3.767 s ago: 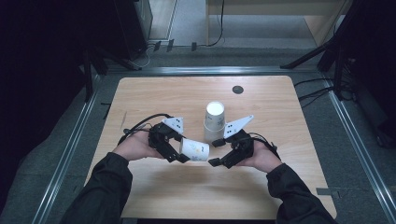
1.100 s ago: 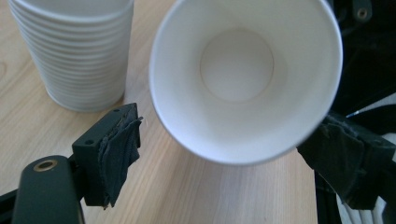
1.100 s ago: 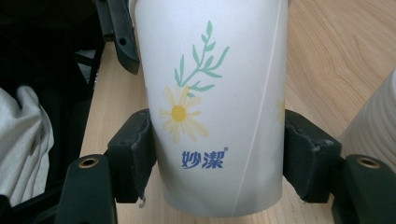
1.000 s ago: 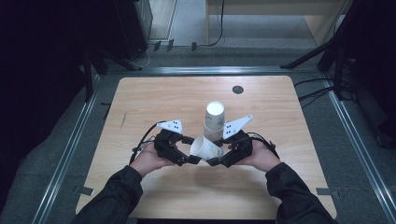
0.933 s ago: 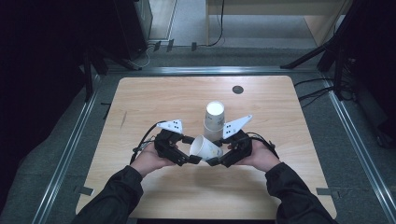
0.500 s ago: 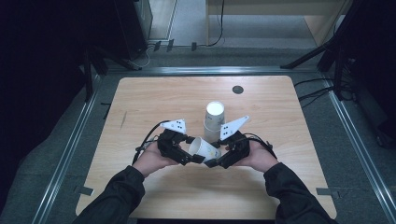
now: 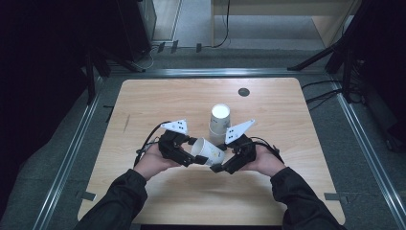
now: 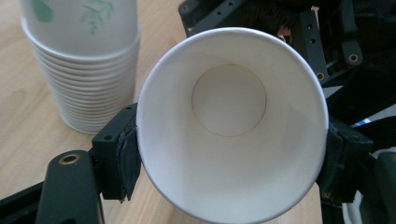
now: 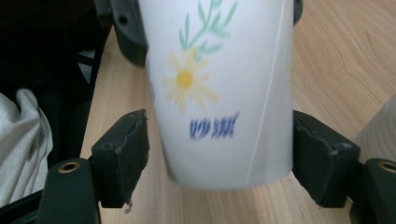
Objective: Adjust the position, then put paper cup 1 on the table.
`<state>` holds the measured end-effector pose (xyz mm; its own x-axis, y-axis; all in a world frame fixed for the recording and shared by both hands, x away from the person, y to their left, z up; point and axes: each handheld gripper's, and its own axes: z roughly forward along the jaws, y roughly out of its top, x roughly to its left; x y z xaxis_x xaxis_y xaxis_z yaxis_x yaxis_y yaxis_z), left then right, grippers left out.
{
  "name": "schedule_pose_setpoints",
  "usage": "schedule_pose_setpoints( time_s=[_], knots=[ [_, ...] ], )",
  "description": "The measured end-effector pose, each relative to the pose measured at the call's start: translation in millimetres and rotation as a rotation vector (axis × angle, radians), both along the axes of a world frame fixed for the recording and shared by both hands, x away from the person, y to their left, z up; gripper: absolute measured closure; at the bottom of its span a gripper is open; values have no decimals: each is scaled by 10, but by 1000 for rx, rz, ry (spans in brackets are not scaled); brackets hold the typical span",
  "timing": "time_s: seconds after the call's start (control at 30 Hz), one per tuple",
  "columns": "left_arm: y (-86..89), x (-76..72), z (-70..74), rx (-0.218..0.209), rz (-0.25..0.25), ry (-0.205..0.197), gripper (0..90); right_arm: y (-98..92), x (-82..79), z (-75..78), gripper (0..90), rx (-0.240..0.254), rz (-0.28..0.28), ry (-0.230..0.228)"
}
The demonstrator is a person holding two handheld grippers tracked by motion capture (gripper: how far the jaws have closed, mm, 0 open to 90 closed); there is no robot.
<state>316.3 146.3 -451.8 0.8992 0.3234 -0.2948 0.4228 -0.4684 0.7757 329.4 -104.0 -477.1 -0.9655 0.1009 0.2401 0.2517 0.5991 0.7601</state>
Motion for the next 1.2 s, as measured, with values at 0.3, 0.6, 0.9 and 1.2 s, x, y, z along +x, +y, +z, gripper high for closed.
schedule_pose_setpoints(
  time_s=[0.3, 0.6, 0.9, 1.2],
  knots=[
    [159, 23, 77, 37, 37, -16, 229, -61, -17, -75, 205, -38, -104, -83],
    [308, 55, 154, 67, 77, -29, 229, -121, 8, -103, 203, -65, -201, -111],
    [469, 96, 177, 134, 131, -23, 230, -151, 22, -98, 199, -74, -239, -120],
    [679, 147, 222, 177, 185, -27, 231, -163, 52, -120, 199, -84, -254, -115]
  ],
)
